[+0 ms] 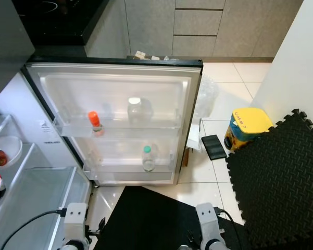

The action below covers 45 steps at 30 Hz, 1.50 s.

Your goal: Restocking fridge

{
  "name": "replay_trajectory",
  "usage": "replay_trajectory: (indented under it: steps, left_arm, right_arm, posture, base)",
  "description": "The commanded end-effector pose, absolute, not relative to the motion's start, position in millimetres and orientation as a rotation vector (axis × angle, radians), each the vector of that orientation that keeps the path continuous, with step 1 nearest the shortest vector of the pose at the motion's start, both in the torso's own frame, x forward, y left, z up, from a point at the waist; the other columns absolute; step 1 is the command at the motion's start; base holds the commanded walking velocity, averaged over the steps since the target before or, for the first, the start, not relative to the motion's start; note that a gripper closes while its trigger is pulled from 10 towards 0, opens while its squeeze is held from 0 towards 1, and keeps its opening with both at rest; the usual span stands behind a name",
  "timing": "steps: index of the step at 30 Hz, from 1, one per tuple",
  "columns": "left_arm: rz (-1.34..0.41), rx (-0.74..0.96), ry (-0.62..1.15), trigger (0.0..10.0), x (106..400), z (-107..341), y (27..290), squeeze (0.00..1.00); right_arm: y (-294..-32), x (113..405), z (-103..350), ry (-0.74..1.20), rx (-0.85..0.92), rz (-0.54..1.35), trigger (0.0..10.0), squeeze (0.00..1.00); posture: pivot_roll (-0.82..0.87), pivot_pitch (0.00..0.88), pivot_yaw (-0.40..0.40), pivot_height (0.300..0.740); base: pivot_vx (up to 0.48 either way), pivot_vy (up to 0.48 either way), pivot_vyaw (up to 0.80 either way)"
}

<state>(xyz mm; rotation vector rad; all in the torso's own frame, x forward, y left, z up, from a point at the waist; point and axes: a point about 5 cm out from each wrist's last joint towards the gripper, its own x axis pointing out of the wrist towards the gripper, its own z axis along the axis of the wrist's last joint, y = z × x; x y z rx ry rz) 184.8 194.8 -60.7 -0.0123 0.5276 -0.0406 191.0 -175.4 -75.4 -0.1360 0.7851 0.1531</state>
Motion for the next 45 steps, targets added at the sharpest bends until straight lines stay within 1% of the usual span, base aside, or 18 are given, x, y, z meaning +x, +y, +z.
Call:
replay_trajectory:
  steps: [1,4,20,21,23,45]
  left_arm:
    - [-0.061,0.003,0.52,10.0,183.3,-60.5,192.4,0.0]
    - [-0.045,-0.023,0.502,10.0,185.0,-58.8,190.7,0.0]
    - [-0.045,-0.017,0.469,10.0,188.3,-54.4,188.0,0.0]
    - [-0.046,-0.015,0.469,10.0,188.4,-54.1,187.7,0.0]
    - [-0.047,-0.014,0.469,10.0,188.3,-54.1,187.5,0.0]
    - [-0.054,-0.012,0.457,10.0,185.5,-53.7,182.9,0.0]
  right_arm:
    - [-178.6,189.2,-75.7,0.785,-0.137,0.147,10.0,0.0]
    - [-178.5,189.9,-75.3,0.783,-0.139,0.148,10.0,0.0]
    - [-177.9,192.8,-73.8,0.773,-0.145,0.155,10.0,0.0]
    - [-175.4,192.9,-73.7,0.77,-0.182,0.194,10.0,0.0]
    - [-173.7,192.7,-73.6,0.766,-0.191,0.213,10.0,0.0]
    - [-168.6,192.9,-73.1,0.75,-0.217,0.265,10.0,0.0]
  posture:
    - [-0.14,0.081,-0.008,0.701]
    - [-0.14,0.081,-0.008,0.701]
    - [-0.14,0.083,-0.008,0.701]
    - [-0.14,0.083,-0.008,0.701]
    - [-0.14,0.083,-0.008,0.701]
    - [-0.14,0.078,-0.009,0.701]
  base:
    - [0.0,-0.48,0.0]
    - [0.0,-0.16,0.0]
    - [0.0,0.0,0.0]
    - [0.0,0.0,0.0]
    - [0.0,0.0,0.0]
    - [0.0,0.0,0.8]
